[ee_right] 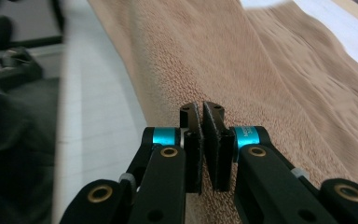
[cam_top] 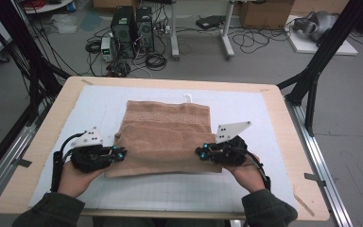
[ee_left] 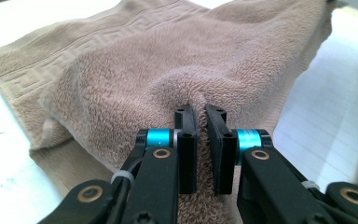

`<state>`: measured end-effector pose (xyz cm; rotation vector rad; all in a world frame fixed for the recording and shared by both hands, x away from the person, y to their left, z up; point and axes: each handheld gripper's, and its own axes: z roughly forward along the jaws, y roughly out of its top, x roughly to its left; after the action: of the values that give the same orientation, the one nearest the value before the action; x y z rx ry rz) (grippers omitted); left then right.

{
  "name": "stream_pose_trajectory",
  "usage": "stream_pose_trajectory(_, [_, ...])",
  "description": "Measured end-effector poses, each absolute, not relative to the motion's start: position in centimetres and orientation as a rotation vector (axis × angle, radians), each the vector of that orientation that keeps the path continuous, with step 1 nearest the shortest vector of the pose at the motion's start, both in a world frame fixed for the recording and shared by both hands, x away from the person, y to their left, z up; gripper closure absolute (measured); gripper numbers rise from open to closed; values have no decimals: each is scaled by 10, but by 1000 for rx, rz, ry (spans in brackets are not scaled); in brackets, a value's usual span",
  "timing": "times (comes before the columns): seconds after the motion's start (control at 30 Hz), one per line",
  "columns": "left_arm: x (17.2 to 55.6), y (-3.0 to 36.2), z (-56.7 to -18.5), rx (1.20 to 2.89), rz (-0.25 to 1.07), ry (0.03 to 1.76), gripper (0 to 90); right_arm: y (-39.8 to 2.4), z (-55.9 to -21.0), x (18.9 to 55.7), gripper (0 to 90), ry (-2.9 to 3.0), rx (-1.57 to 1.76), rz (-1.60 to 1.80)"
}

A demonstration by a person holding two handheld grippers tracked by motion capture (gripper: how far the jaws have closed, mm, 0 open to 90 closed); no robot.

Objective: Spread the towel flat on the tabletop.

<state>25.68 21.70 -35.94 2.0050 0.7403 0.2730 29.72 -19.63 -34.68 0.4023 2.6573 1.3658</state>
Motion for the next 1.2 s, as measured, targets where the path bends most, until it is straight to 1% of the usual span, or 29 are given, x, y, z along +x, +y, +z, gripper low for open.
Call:
stream_pose_trajectory(0.1, [233,224,-351,2004,240,672,814,-200,-336,275,829,2676,304,1499])
stream_pose_trajectory(0.13, [229,225,-350,2000,227,667,761,-202,-332,271,806,2667,293,1522])
stream_pose_trajectory(0.17, [228,226,-350,2003,236,675,678,-202,-330,269,784,2661,300,1521])
stream_pose_trajectory(0.2, [229,227,-353,2007,249,682,646,-202,-330,270,770,2660,305,1494])
stream_pose_trajectory(0.27, [236,226,-364,2017,248,709,616,-200,-335,276,725,2681,327,1439])
stream_pose_trajectory(0.4, [255,221,-389,2034,257,746,598,-191,-367,297,663,2751,398,1271])
stream_pose_trajectory(0.43, [262,218,-398,2068,258,761,598,-189,-375,301,657,2772,415,1243])
stream_pose_trajectory(0.47, [268,215,-406,2082,234,772,591,-187,-387,307,643,2803,435,1211])
stream_pose_trajectory(0.53, [276,209,-421,2138,245,793,584,-184,-406,314,634,2839,465,1143])
stream_pose_trajectory(0.57, [279,207,-428,2153,226,801,579,-182,-415,316,637,2866,492,1116])
stream_pose_trajectory(0.6, [281,204,-433,2169,220,805,578,-180,-423,318,660,2894,502,1104])
stream_pose_trajectory(0.63, [283,203,-438,2179,219,800,589,-178,-430,319,691,2920,499,1078])
stream_pose_trajectory(0.67, [282,204,-440,2170,228,797,625,-177,-434,318,731,2911,489,1080])
stream_pose_trajectory(0.73, [281,205,-442,2164,225,800,746,-179,-435,318,845,2919,520,1118])
stream_pose_trajectory(0.77, [280,205,-442,2167,236,795,784,-178,-436,317,855,2913,518,1114])
stream_pose_trajectory(0.83, [277,203,-442,2169,260,789,826,-176,-435,315,867,2910,504,1096])
stream_pose_trajectory(0.97, [267,206,-439,2156,282,789,843,-174,-432,308,875,2910,471,1102])
stream_pose_trajectory(1.2, [238,214,-437,2147,269,775,841,-173,-427,278,875,2923,405,1150])
